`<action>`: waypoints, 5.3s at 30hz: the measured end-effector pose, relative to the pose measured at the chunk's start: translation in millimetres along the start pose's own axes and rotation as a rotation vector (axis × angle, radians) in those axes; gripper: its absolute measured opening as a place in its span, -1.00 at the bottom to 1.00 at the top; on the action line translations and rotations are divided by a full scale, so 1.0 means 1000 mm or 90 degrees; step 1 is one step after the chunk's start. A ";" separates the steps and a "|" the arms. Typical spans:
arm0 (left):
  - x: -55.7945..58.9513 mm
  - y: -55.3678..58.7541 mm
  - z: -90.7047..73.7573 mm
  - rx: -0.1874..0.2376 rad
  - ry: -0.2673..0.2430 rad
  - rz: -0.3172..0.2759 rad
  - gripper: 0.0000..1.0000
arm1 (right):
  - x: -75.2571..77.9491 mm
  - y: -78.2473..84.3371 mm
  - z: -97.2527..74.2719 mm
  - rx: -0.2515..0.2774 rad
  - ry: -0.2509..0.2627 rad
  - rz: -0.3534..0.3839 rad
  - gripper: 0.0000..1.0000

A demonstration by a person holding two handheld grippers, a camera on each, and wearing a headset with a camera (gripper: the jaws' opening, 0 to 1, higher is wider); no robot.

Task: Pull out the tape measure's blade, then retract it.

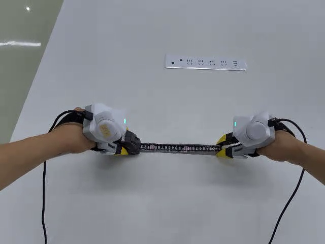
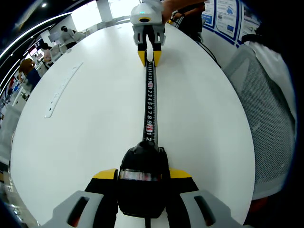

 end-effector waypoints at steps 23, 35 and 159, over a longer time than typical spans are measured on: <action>-0.002 0.002 0.005 0.001 -0.020 -0.029 -0.23 | 0.002 0.002 0.002 -0.033 0.014 0.019 -0.62; -0.003 -0.002 0.001 0.020 -0.041 -0.058 -0.09 | 0.002 0.005 0.001 -0.026 0.040 0.067 -0.55; 0.179 -0.008 -0.102 0.195 -0.324 -0.708 0.69 | -0.136 -0.105 -0.102 0.064 0.370 0.505 0.84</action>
Point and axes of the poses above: the centre of the closed fingertips' face, and the gripper's own axes: z roughly forward along the fingers, x roughly to its right, y roughly out of its underside, the point moved 7 cm from there along -z, roughly backward along the fingers, and after that the axes turned 14 degrees about -z, right-handed, at the moved point
